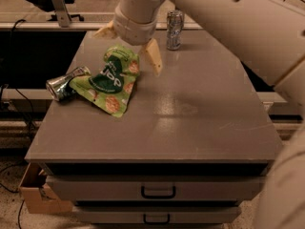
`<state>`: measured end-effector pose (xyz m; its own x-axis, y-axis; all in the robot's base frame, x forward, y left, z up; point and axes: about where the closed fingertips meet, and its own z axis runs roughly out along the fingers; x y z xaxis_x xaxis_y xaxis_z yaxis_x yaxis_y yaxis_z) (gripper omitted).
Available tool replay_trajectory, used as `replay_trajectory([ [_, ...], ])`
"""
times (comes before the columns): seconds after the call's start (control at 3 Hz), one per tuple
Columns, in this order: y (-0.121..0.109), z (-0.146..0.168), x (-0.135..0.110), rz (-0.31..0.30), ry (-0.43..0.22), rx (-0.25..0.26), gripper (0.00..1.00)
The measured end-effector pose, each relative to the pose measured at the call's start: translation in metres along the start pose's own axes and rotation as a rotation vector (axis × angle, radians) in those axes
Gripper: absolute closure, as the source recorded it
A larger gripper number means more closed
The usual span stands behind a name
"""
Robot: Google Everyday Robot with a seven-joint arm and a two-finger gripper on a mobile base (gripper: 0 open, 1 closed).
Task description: Move green rice chip bag near green can
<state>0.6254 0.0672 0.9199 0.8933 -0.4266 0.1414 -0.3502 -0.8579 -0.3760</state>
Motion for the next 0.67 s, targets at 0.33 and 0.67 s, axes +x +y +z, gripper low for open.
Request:
replay_trajectory([
  [0.33, 0.0410, -0.0273, 0.0188, 0.107, 0.015, 0.058, 0.00],
  [0.67, 0.0410, -0.0273, 0.0188, 0.107, 0.015, 0.058, 0.00],
])
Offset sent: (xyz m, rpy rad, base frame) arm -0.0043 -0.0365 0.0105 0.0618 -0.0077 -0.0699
